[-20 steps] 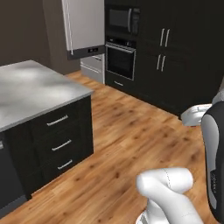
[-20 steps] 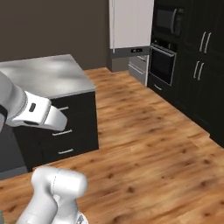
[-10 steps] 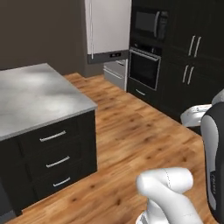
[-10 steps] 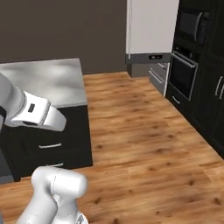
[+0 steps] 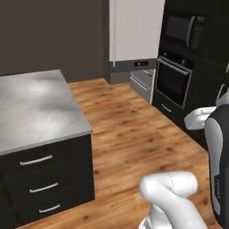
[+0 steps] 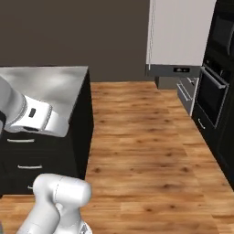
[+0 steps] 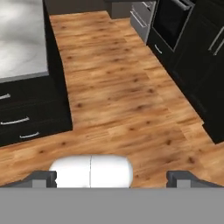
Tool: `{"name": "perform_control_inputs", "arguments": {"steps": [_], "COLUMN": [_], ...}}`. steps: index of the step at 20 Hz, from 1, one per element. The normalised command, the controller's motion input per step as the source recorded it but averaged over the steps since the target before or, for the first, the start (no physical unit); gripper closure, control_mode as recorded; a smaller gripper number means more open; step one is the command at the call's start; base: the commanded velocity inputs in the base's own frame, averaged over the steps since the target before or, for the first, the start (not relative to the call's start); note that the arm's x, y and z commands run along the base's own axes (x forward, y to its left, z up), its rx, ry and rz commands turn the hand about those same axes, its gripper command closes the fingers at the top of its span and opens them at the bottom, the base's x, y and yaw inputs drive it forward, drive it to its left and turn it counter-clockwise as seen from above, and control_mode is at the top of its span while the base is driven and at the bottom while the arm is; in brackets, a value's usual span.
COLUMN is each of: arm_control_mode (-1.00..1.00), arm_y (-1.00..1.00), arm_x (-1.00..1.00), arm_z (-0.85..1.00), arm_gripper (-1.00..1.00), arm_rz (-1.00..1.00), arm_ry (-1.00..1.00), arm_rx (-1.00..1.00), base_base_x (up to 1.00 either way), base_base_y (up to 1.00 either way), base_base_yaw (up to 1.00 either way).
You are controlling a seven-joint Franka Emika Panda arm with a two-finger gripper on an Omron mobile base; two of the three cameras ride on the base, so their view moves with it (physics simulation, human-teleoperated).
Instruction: Retrieve the bottle and the shaker from the cabinet and place them next to the mixing bowl on the counter. Then add garlic from the fridge to the mixing bowl.
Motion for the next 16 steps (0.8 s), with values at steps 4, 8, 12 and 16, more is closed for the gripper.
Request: {"name": "perform_control_inputs", "arguments": {"steps": [4,8,12,16], "arm_control_mode": [1.0,1.0,1.0,1.0], "arm_y": [0.0,0.0,0.0,0.0], "arm_x": [0.0,0.0,0.0,0.0], "arm_z": [0.0,0.0,0.0,0.0], "arm_gripper": [-1.0,-1.0,-1.0,-1.0], "arm_rz": [0.0,0.0,0.0,0.0], "arm_ry": [0.0,0.0,0.0,0.0], "arm_rx": [0.0,0.0,0.0,0.0], "base_base_x": [1.0,1.0,1.0,0.96], "base_base_y": [-0.81,-0.83,-0.85,-0.36], "base_base_yaw": [0.37,0.36,0.35,0.17]}}
